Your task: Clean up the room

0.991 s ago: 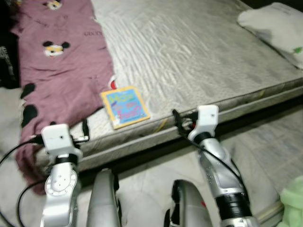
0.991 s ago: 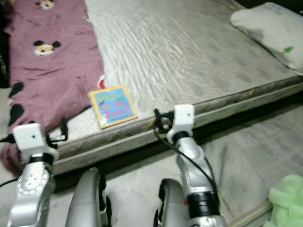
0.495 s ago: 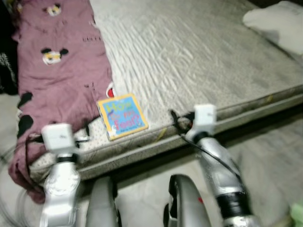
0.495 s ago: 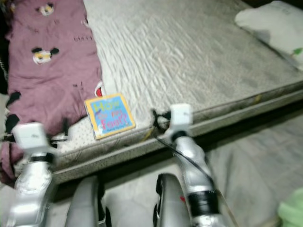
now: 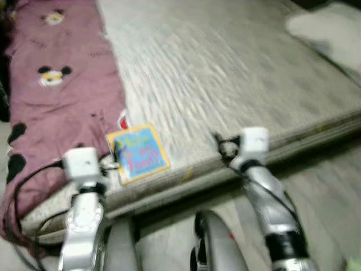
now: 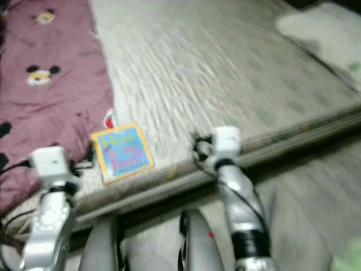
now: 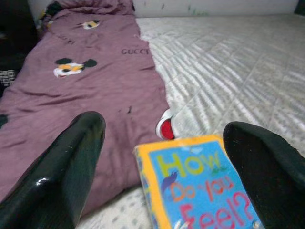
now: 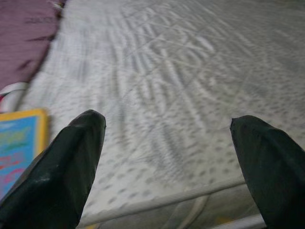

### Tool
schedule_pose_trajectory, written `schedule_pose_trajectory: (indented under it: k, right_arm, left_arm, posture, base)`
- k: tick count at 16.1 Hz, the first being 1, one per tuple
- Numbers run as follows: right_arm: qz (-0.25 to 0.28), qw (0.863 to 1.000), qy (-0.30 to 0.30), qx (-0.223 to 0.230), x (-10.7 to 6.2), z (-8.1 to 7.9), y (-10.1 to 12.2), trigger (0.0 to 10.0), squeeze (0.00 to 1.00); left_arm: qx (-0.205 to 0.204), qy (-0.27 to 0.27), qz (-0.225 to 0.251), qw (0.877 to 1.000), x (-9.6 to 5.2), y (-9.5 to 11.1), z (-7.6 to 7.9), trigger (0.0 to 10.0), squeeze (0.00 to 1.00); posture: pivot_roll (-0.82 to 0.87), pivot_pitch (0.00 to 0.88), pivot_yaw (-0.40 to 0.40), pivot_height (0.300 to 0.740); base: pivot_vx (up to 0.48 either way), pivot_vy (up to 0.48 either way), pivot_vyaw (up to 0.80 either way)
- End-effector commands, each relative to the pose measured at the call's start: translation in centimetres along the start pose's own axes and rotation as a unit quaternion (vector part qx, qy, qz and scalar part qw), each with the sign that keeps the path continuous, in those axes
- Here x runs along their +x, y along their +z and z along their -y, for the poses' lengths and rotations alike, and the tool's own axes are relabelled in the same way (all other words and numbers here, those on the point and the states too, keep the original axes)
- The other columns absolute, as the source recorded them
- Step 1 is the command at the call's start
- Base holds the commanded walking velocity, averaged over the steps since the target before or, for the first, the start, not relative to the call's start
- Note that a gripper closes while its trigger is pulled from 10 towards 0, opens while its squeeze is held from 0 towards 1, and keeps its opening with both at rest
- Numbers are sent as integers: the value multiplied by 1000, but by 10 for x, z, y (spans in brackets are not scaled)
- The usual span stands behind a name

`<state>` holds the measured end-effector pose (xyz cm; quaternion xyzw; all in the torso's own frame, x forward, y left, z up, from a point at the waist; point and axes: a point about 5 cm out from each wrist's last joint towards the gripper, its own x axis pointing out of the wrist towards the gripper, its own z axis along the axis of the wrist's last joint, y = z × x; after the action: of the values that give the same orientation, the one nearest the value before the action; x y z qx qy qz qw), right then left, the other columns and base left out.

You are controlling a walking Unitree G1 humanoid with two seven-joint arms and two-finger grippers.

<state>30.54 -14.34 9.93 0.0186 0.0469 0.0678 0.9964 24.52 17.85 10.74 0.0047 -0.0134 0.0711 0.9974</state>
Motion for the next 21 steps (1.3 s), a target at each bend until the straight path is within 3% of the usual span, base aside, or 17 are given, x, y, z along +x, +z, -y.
schedule_pose_trajectory:
  k: [1,5,9,17,21]
  right_arm:
    - [4,1000,23,8,3,-16,2,10000,0]
    - [4,1000,25,9,3,-15,2,10000,0]
    - [4,1000,28,7,3,-14,2,10000,0]
    - [-11,999,31,-1,4,-11,-1,10000,0]
    - [-15,999,33,-8,5,-8,-1,10000,0]
  left_arm:
    - [14,34,-24,999,-2,-7,-16,10000,0]
    - [-9,49,-44,998,1,-13,-18,10000,0]
    - [-42,67,-80,994,9,-22,-19,10000,0]
    - [-59,145,-68,985,5,-21,-34,10000,0]
    - [-62,183,-68,979,2,-22,-45,10000,0]
  posture:
    - [-30,143,-34,593]
    - [-36,144,-38,593]
    - [-49,147,-49,553]
    - [-56,143,-60,538]
    - [-54,137,-65,498]
  base:
    - [0,0,0]
    - [0,0,0]
    - [0,0,0]
    - [0,0,0]
    - [0,0,0]
